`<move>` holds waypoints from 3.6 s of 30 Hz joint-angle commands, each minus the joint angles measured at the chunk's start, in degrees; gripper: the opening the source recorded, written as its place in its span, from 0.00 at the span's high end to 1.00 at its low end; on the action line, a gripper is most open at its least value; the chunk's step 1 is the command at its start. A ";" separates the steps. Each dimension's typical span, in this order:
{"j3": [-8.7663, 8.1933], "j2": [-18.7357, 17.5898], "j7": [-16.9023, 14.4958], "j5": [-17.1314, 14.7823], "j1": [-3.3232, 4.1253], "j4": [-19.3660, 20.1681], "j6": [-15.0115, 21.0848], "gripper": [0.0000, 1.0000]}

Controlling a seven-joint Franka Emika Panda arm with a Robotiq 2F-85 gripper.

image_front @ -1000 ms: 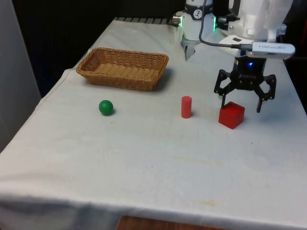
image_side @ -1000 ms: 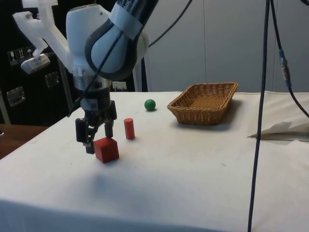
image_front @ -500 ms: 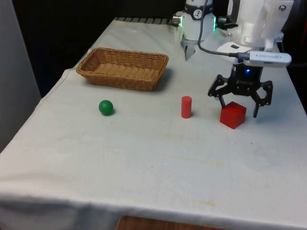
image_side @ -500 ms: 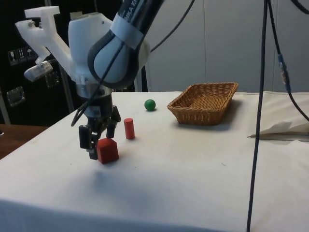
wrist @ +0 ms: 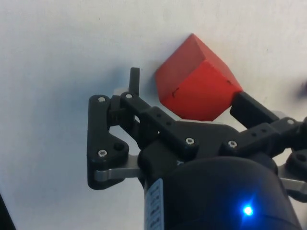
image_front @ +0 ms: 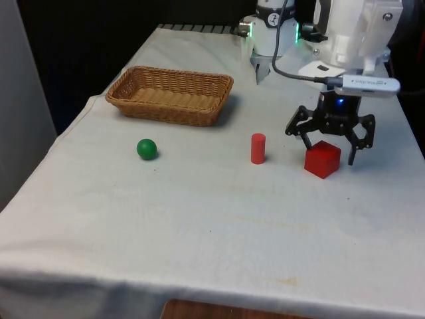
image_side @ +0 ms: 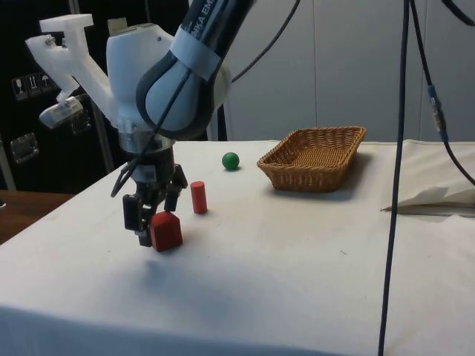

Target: Pick up the object to the left of the cylinder and place it into the basket.

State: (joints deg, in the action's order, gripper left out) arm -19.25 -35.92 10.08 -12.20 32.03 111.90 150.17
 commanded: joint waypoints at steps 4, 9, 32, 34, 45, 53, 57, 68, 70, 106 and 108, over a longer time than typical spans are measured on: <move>-0.23 1.20 0.06 0.06 0.11 0.17 -0.11 0.00; -0.46 2.18 0.23 0.34 0.29 0.34 -0.46 0.00; -0.34 2.41 2.58 0.34 0.69 2.35 0.29 0.00; -0.34 2.18 2.92 0.46 0.86 2.12 0.11 0.00; -0.23 1.78 3.50 0.52 0.86 1.60 -0.29 0.61; -0.17 1.66 3.55 0.52 0.86 1.43 -0.34 1.00; 0.06 1.95 3.15 0.34 0.63 1.66 -0.34 1.00; -1.09 5.90 3.72 2.23 1.15 3.04 -2.64 1.00; -1.20 6.70 3.67 2.64 1.09 3.44 -3.04 1.00; -5.21 18.62 0.40 6.65 0.06 11.63 -6.07 1.00; -5.67 19.25 -0.17 6.65 -0.06 12.26 -6.13 1.00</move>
State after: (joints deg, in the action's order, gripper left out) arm -24.81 -17.07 9.74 -6.07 31.97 123.82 143.87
